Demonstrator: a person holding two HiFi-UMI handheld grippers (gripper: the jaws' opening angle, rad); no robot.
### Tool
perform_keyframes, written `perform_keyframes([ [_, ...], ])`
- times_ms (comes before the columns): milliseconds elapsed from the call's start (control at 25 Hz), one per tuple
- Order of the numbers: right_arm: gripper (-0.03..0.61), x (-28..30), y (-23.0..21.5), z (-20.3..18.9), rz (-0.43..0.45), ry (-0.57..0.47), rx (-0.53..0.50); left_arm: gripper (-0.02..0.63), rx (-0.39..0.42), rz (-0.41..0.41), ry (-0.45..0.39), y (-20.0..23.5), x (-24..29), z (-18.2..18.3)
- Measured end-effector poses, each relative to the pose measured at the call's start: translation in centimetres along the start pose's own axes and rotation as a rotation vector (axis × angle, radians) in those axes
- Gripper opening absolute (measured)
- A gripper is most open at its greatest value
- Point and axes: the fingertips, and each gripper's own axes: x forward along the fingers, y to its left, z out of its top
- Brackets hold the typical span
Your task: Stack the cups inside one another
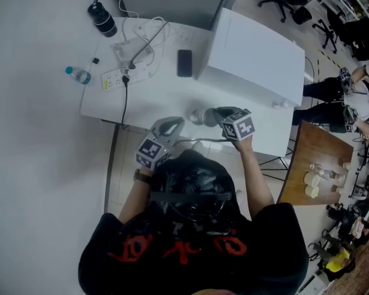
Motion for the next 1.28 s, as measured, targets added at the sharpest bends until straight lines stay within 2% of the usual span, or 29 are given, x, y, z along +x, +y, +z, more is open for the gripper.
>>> perform_keyframes([
  [160,0.029,2.3,1.0,-0.4,-0.009,0.072,-0.088,0.023,-0.01,0.024,-0.011,0.3,-0.8,-0.1],
  [360,0.029,3.8,2.0,0.3,-0.034,0.096,-0.156,0.023,-0.021,0.05,-0.02,0.6,-1.4,-0.3],
  [600,0.05,5.2,2.2,0.1,-0.038,0.092,-0.154,0.023,-0.023,0.051,-0.012,0.7,-1.7,-0.4],
  [720,0.069,4.6,1.9,-0.1,-0.009,0.044,-0.112,0.023,-0.017,0.04,-0.005,0.6,-1.5,-0.5],
  [840,0.069,2.4,0.9,0.4,0.045,-0.115,0.001,0.023,-0.005,0.016,-0.002,0.5,-1.0,-0.1],
  [920,0.067,-0.5,0.5,1.5,0.084,-0.287,0.092,0.023,0.004,-0.007,0.001,0.3,-0.6,0.3],
  [1000,0.025,-4.0,0.0,2.2,0.097,-0.462,0.171,0.023,0.013,-0.037,0.005,-0.2,0.0,0.8],
  [1120,0.008,-8.5,-1.4,1.8,0.04,-0.642,0.239,0.023,0.033,-0.094,0.012,-1.2,1.3,1.5],
  [1280,0.006,-12.9,-2.8,0.1,-0.063,-0.785,0.299,0.023,0.066,-0.177,0.02,-2.9,3.4,2.6],
])
